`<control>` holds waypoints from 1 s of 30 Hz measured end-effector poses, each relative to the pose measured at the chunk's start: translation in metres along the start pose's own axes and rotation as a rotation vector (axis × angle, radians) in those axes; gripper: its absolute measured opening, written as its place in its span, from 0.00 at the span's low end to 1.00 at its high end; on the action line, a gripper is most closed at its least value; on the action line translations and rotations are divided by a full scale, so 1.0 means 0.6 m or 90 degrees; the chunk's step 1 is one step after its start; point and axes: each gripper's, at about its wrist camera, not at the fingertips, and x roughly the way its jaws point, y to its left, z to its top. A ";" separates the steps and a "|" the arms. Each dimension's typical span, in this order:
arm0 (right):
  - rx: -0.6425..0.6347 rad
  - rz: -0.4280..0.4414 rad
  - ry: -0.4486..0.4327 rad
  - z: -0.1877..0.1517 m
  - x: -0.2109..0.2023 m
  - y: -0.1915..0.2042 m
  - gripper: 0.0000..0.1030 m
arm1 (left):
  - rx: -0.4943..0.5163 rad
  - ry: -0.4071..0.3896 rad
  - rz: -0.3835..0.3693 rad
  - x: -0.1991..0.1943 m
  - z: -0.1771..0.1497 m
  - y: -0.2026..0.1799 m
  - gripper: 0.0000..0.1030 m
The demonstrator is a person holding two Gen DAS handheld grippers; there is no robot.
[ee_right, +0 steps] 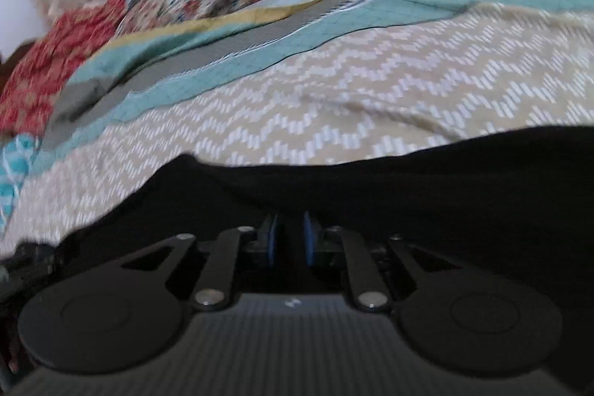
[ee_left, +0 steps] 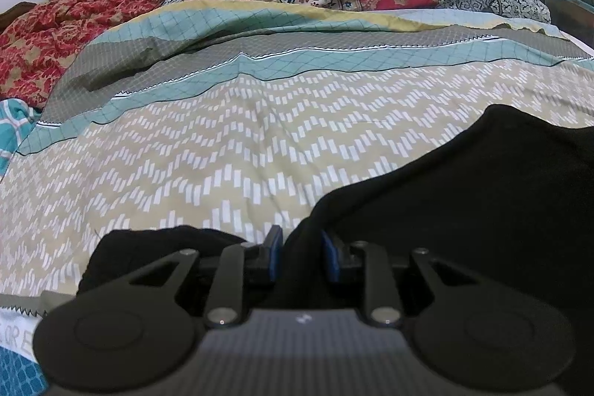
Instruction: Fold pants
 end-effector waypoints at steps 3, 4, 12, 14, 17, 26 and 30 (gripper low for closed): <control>0.047 -0.020 -0.003 0.001 0.005 -0.016 0.00 | -0.007 0.000 -0.003 0.000 0.000 0.002 0.23; 0.049 -0.021 -0.005 -0.002 0.005 -0.016 0.00 | -0.008 0.000 -0.004 0.001 0.000 0.002 0.23; 0.017 -0.030 -0.034 0.000 -0.049 0.012 0.23 | -0.014 -0.002 -0.008 0.000 -0.002 0.004 0.23; -0.030 -0.016 -0.048 -0.008 -0.075 0.018 0.28 | -0.014 -0.003 -0.008 0.000 -0.002 0.004 0.23; -0.053 0.021 -0.032 -0.034 -0.106 0.011 0.28 | -0.014 -0.002 -0.008 0.001 -0.002 0.004 0.23; -0.036 -0.019 0.018 -0.069 -0.085 -0.028 0.23 | -0.008 0.000 0.003 -0.001 -0.001 -0.001 0.24; -0.040 -0.023 0.026 -0.065 -0.092 -0.018 0.26 | -0.008 0.001 0.003 0.000 -0.001 -0.001 0.24</control>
